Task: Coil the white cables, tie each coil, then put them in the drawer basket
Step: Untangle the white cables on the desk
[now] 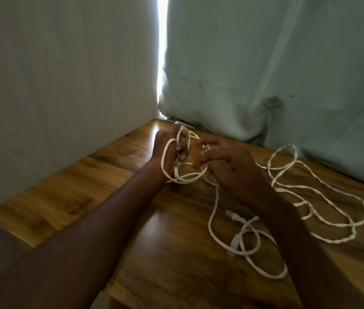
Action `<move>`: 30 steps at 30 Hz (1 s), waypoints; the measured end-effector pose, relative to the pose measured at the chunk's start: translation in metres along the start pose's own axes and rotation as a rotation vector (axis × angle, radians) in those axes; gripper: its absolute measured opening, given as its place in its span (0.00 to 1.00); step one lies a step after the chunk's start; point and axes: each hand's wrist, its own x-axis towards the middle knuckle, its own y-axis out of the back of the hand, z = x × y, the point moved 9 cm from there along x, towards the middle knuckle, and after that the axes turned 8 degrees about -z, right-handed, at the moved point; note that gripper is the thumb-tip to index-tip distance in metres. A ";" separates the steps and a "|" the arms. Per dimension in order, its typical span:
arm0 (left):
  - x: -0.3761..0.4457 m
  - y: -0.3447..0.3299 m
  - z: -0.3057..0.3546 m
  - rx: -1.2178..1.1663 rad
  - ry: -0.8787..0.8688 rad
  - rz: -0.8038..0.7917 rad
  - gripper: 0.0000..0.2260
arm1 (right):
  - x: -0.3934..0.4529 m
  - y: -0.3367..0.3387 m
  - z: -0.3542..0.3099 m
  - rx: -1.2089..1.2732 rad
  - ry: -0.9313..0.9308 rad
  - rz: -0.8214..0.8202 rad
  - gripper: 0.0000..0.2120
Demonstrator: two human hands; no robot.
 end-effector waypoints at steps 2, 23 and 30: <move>-0.002 0.002 0.002 -0.006 -0.020 0.018 0.13 | -0.002 -0.003 0.001 -0.120 -0.003 0.007 0.13; -0.001 0.016 -0.003 -0.248 0.022 0.040 0.16 | -0.002 0.002 0.026 -0.122 -0.131 0.063 0.04; -0.004 0.005 -0.005 -0.509 0.102 -0.041 0.16 | -0.029 0.033 0.090 0.275 -0.580 0.382 0.04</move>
